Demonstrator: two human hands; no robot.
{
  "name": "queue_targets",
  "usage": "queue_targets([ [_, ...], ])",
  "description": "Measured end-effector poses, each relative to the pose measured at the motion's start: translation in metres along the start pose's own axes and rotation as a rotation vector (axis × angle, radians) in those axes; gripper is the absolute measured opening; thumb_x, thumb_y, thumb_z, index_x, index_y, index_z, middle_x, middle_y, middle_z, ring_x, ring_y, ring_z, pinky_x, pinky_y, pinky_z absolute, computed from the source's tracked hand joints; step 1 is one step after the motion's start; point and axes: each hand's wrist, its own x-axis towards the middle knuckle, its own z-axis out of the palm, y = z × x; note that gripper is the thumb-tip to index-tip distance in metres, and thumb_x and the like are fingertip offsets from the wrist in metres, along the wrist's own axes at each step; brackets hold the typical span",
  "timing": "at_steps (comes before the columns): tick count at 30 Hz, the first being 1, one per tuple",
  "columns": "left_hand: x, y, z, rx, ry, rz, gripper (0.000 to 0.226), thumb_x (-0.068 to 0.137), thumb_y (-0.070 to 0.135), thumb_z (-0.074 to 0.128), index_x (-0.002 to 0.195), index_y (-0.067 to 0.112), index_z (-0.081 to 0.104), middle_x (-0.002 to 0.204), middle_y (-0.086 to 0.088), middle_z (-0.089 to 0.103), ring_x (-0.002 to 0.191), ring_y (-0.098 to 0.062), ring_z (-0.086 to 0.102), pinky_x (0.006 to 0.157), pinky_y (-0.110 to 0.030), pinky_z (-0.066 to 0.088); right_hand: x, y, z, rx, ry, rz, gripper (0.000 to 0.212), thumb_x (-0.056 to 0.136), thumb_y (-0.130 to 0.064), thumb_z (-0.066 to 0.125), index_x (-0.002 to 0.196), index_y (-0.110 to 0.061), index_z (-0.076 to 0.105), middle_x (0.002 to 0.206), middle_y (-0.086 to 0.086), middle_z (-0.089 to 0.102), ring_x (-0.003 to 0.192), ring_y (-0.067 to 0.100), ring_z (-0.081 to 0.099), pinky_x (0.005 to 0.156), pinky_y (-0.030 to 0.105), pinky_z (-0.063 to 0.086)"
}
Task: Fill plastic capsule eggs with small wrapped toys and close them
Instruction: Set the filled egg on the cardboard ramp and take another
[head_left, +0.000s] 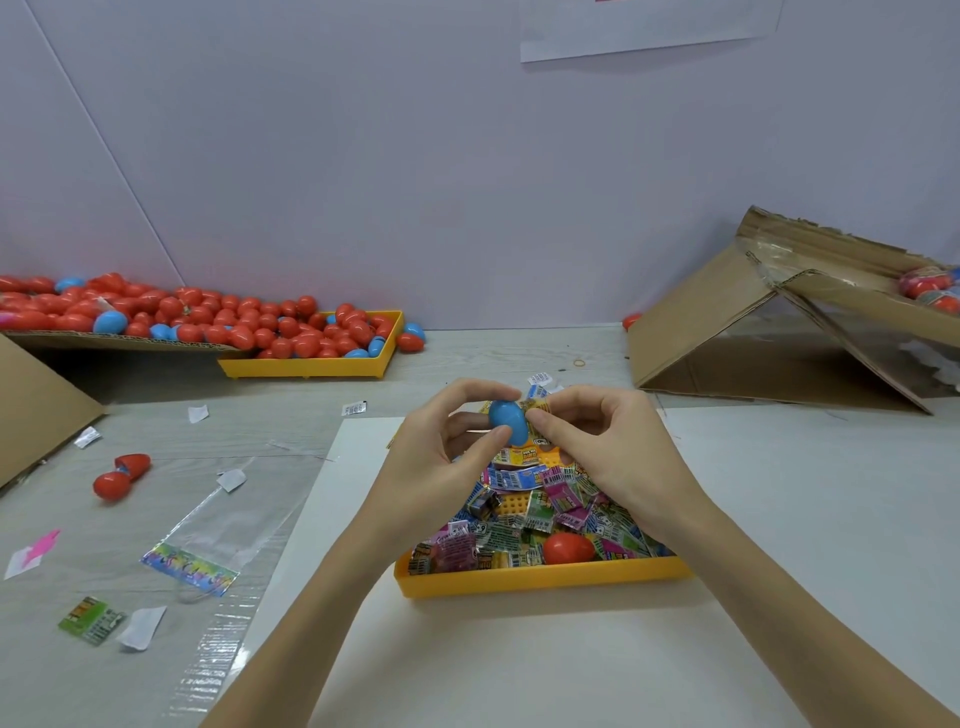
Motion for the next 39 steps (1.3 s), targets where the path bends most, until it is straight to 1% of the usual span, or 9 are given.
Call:
queue_targets([
  [3,0.0,-0.0001,0.0001,0.016,-0.005,0.012,0.032,0.097,0.004,0.068,0.121,0.025,0.066,0.116,0.02,0.069,0.108,-0.007,0.071,0.09,-0.021,0.057,0.0004,-0.0002,-0.0006,-0.015,-0.002,-0.014,0.01,0.093,-0.028,0.076,0.093,-0.019,0.08,0.077,-0.007,0.076,0.066,-0.001,0.066,0.063,0.012,0.048],
  [6,0.0002,-0.0004,-0.0002,-0.01,0.004,0.008,0.031,0.098,0.005,0.067,0.122,0.025,0.067,0.117,0.018,0.07,0.109,-0.008,0.07,0.089,-0.021,0.057,0.0015,0.0002,-0.0014,-0.009,0.001,-0.02,0.011,0.094,-0.027,0.075,0.093,-0.019,0.081,0.073,-0.009,0.075,0.061,-0.003,0.063,0.06,0.01,0.047],
  [10,0.0006,0.0,-0.0012,-0.03,0.013,0.005,0.03,0.098,0.006,0.067,0.122,0.024,0.067,0.119,0.013,0.071,0.109,-0.009,0.07,0.089,-0.019,0.056,0.0015,0.0015,-0.0025,-0.009,-0.026,-0.011,0.011,0.095,-0.03,0.074,0.095,-0.02,0.081,0.075,-0.007,0.075,0.065,-0.002,0.064,0.063,0.011,0.048],
  [16,0.0007,-0.0004,-0.0018,-0.008,0.0,0.001,0.032,0.098,0.005,0.066,0.121,0.027,0.066,0.117,0.019,0.07,0.109,-0.007,0.07,0.089,-0.019,0.056,0.0025,0.0016,-0.0013,-0.048,-0.024,-0.021,0.012,0.095,-0.03,0.073,0.097,-0.022,0.081,0.077,-0.006,0.076,0.07,0.002,0.067,0.065,0.015,0.049],
  [24,0.0007,-0.0017,-0.001,0.059,-0.003,0.007,0.032,0.098,0.003,0.066,0.122,0.024,0.066,0.119,0.014,0.069,0.108,-0.008,0.07,0.091,-0.026,0.059,0.0012,0.0003,-0.0005,-0.112,-0.028,-0.057,0.014,0.096,-0.029,0.073,0.099,-0.019,0.082,0.072,-0.016,0.072,0.069,-0.001,0.064,0.065,0.013,0.048],
  [28,0.0002,-0.0002,-0.0015,0.046,-0.008,-0.005,0.031,0.099,0.003,0.065,0.122,0.023,0.066,0.12,0.012,0.069,0.108,-0.008,0.069,0.091,-0.024,0.058,0.0009,-0.0008,-0.0004,-0.124,-0.028,-0.07,0.017,0.098,-0.028,0.07,0.1,-0.017,0.082,0.063,-0.021,0.066,0.062,-0.005,0.06,0.059,0.01,0.045],
  [31,-0.0003,0.0009,-0.001,0.037,-0.007,-0.01,0.031,0.099,0.004,0.065,0.121,0.026,0.066,0.119,0.013,0.069,0.107,-0.006,0.069,0.088,-0.02,0.057,0.0001,-0.0014,-0.0003,-0.158,-0.029,-0.086,0.017,0.098,-0.028,0.069,0.1,-0.018,0.082,0.06,-0.025,0.063,0.061,-0.005,0.059,0.059,0.009,0.043],
  [35,-0.0003,0.0003,0.0001,0.032,0.016,-0.012,0.029,0.098,0.006,0.067,0.121,0.024,0.067,0.117,0.014,0.07,0.106,-0.007,0.07,0.088,-0.021,0.058,-0.0006,-0.0025,0.0013,-0.211,0.002,-0.1,0.015,0.096,-0.03,0.071,0.098,-0.021,0.083,0.069,-0.012,0.071,0.072,0.004,0.066,0.066,0.014,0.048],
  [39,0.0007,0.0008,-0.0004,0.04,0.031,-0.016,0.029,0.098,0.008,0.067,0.121,0.026,0.067,0.116,0.017,0.07,0.106,-0.007,0.07,0.088,-0.021,0.058,-0.0008,-0.0011,0.0027,-0.245,0.032,-0.109,0.015,0.098,-0.029,0.07,0.096,-0.021,0.083,0.069,-0.008,0.071,0.07,0.004,0.066,0.066,0.014,0.048],
])
